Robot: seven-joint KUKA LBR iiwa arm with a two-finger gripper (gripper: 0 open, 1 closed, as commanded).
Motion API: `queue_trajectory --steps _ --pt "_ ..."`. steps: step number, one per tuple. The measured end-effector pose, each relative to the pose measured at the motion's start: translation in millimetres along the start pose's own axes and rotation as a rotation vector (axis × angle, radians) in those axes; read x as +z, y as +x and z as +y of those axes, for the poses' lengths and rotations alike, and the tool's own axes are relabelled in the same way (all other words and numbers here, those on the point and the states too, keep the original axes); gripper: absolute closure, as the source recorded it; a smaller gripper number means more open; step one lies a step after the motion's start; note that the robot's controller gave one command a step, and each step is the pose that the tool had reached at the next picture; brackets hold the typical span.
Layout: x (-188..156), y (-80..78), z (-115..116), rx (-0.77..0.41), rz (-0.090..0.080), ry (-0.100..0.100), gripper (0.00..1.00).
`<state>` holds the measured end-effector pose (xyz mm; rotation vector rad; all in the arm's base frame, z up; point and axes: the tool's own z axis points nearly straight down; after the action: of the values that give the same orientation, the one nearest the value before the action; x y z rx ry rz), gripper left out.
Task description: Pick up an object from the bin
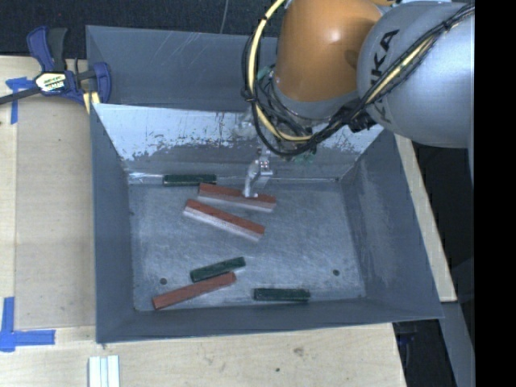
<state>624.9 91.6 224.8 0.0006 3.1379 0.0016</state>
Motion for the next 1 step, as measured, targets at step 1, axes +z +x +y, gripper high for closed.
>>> queue_trajectory --steps 1 --pt "76.8 10.8 -4.1 0.039 -0.003 0.0 0.0"
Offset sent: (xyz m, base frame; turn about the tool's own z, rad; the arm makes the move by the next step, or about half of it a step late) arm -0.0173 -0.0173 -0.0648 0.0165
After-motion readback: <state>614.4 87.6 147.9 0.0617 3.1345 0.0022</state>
